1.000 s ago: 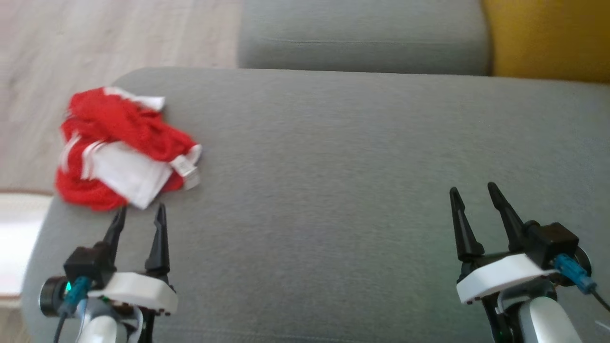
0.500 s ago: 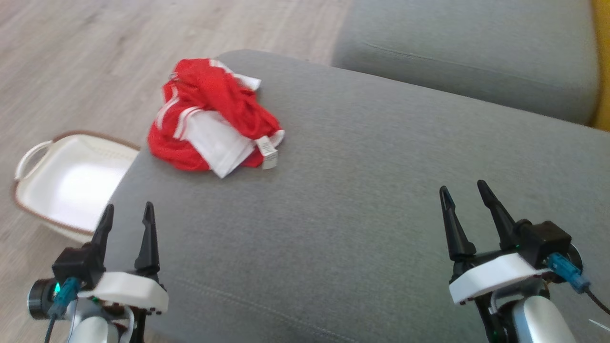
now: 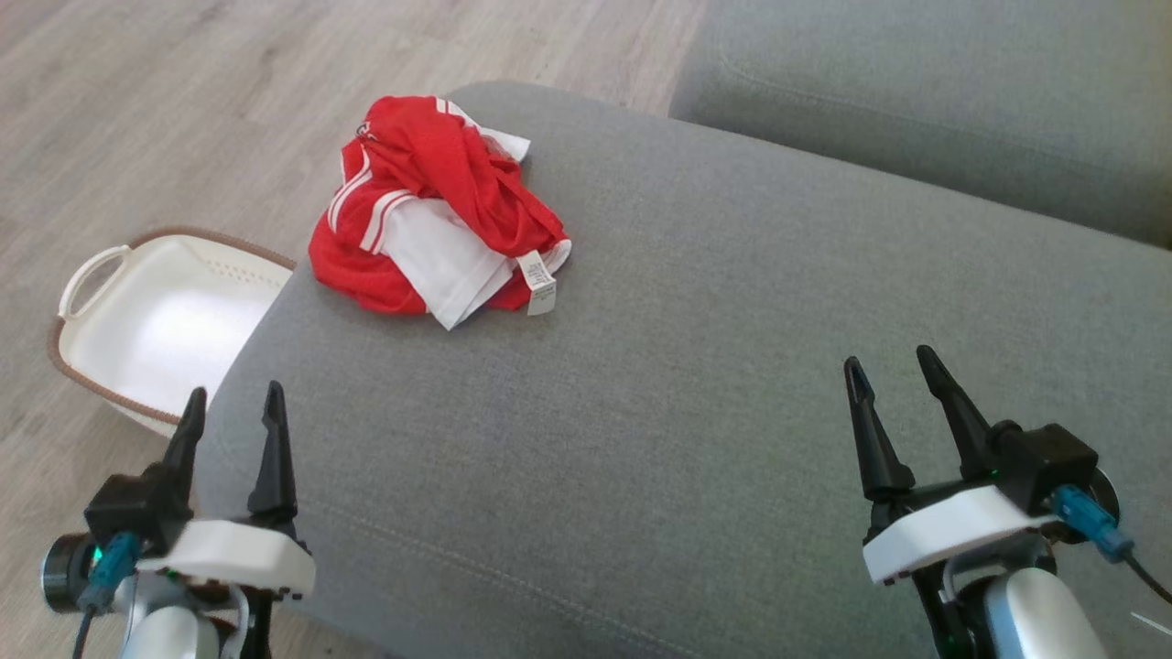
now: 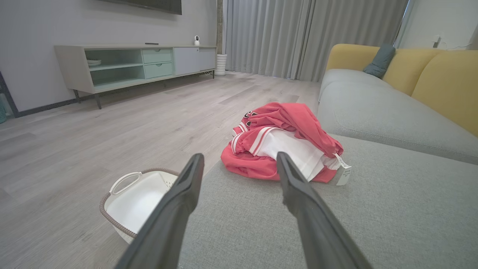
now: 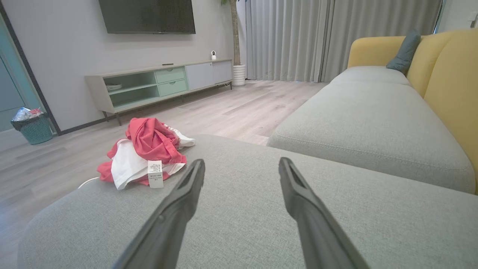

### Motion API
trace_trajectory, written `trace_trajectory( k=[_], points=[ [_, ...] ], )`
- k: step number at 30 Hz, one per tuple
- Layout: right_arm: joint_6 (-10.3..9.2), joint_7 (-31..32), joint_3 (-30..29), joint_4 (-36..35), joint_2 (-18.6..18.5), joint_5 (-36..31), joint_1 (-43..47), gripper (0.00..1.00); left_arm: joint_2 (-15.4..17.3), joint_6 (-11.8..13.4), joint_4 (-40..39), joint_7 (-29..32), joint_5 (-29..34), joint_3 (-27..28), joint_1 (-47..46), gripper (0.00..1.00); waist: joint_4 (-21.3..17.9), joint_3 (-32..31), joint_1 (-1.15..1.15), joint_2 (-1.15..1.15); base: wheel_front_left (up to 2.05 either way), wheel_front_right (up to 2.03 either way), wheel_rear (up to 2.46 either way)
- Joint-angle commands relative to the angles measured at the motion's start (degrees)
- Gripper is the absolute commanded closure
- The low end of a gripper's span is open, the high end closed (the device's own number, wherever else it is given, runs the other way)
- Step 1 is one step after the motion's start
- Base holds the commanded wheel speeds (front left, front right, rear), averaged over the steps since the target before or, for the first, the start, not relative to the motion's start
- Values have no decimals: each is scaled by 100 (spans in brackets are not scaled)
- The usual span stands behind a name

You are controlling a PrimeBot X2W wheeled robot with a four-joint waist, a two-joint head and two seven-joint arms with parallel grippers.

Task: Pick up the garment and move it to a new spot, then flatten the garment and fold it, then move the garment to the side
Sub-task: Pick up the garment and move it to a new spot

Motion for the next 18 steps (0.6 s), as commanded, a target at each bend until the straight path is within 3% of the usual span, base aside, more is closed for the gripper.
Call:
trace_trajectory(
  k=[1,10,18],
  points=[
    [-4,37,126,-224,-23,-16,-159,0,58,13,-200,-71,-31,193,-219,0,-44,68,0,0,0,0,0],
    [-4,367,180,-572,-26,-336,-526,0,-95,-113,199,-71,-151,-27,-1010,0,-521,1021,0,0,0,0,0],
    [-4,590,219,-915,-158,-490,-947,0,-136,-304,1547,35,-565,-119,-2550,0,-978,1995,0,0,0,0,0]
  ],
)
